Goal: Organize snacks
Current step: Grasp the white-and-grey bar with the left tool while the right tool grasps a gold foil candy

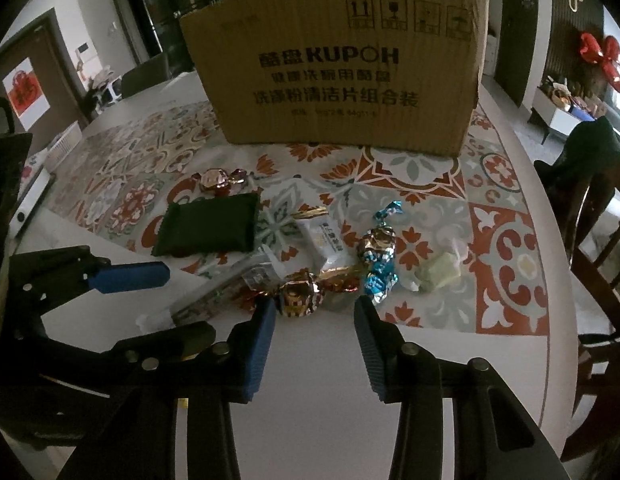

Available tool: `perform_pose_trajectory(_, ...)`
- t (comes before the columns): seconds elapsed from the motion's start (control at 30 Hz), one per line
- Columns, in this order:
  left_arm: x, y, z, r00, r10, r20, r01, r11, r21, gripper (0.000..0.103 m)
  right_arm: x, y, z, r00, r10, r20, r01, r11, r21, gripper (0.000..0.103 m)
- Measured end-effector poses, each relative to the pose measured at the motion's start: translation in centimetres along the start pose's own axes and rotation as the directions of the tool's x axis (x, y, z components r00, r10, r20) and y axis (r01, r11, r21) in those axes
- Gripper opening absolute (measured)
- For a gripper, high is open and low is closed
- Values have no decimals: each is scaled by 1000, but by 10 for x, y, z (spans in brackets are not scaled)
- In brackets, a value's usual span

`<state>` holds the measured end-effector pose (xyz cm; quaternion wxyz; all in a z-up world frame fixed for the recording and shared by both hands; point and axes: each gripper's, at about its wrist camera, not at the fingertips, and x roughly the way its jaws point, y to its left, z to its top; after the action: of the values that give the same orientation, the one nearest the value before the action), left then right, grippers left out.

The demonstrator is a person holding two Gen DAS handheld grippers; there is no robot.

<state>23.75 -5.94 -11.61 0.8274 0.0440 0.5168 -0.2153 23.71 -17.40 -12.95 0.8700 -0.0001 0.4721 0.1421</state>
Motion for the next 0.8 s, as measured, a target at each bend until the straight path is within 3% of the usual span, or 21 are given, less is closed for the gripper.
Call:
perform_pose_trajectory(0.37,5,-7,4,999,19,38,-20,1000,16,46,-5,-12,-4,1000,5,7,-5,998,59,43)
perform_pose_trajectory(0.53,5,-13,4,998,15,54,-17,999,37,35,-6,-15,-5,1000,1,7,-1,997,83,43)
perform_pose_trajectory(0.57,5,-14,4,999,5,53,-7,999,44,28,-6,-16,-5,1000,3,7,-4,996,89,43)
perform_pose_trajectory(0.8,3,-16,3,999,-11,51,8,997,70,22,-10,-15,-8,1000,23,10,-24,992,125,43)
